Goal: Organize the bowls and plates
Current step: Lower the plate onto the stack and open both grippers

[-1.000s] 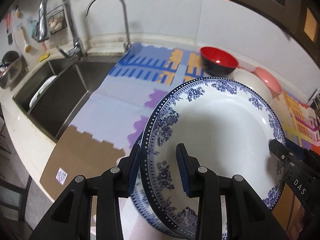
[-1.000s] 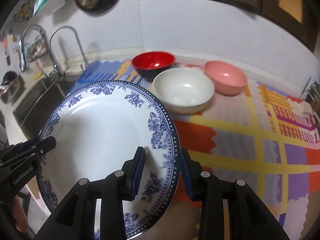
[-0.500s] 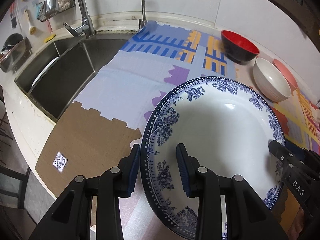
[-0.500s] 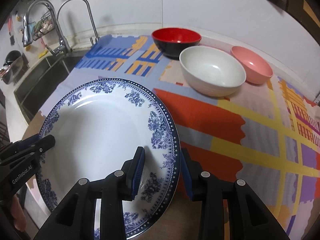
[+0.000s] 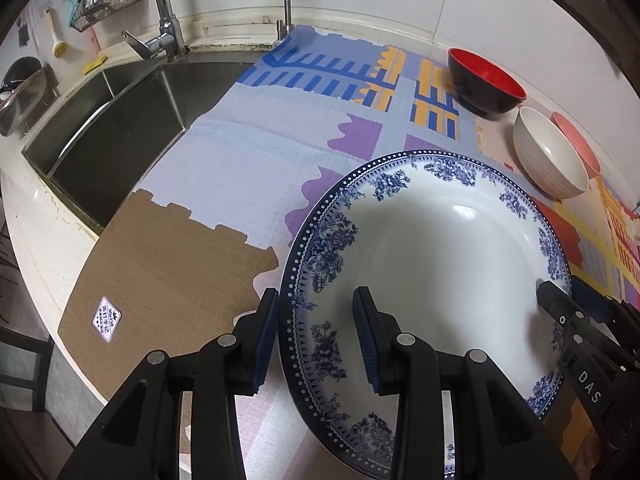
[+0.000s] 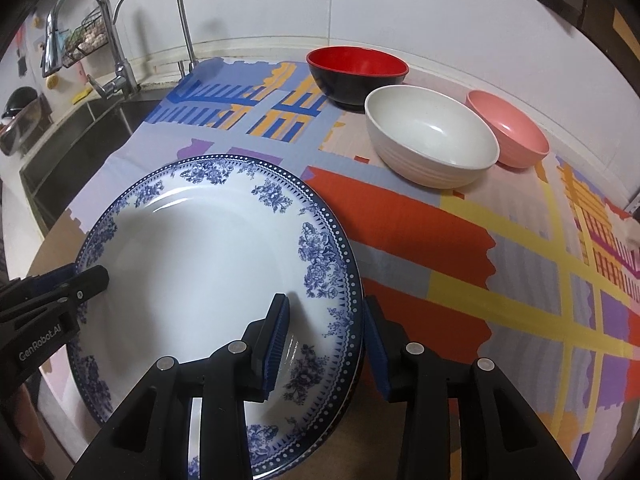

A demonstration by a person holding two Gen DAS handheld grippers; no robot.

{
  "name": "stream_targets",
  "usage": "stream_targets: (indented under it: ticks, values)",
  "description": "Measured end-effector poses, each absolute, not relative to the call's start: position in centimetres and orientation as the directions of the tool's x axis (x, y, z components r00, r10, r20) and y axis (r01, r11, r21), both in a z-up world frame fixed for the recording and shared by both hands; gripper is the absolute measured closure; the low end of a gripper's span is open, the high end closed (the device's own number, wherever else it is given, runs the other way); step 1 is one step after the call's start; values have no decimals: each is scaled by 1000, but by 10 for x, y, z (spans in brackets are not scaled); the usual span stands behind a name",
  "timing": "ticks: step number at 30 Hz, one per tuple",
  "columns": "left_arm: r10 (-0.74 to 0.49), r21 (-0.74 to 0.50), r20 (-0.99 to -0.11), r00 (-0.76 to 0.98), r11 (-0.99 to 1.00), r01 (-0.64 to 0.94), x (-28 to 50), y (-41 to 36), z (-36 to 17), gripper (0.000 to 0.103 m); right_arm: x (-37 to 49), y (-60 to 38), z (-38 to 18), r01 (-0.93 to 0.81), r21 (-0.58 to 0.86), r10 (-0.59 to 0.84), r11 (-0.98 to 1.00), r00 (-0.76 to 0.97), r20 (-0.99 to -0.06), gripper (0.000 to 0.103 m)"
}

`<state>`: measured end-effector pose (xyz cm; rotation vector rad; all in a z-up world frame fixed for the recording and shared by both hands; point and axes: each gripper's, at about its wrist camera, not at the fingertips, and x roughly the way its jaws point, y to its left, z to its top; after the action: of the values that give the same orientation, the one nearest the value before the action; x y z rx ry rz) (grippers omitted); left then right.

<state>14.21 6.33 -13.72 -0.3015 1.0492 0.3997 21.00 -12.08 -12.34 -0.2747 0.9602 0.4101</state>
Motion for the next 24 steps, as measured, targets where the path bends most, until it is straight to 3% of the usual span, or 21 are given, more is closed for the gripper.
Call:
stream_targets:
  ticks: [3,10,24]
  values:
    - [176,-45,-881,440,893,-448,144,62,-138,63,210,-119,-124,-466,-51,217,884,504,-836,60]
    - [191,-27,-861,472,909,-416,144,55,-130,44,210,-121,-124,-484,-25,244,875,483,-841,49]
    - [237,47,-809,537,938,-343,158,42,-102,37,212,-132,-110,-453,17,273,891,507,-818,47]
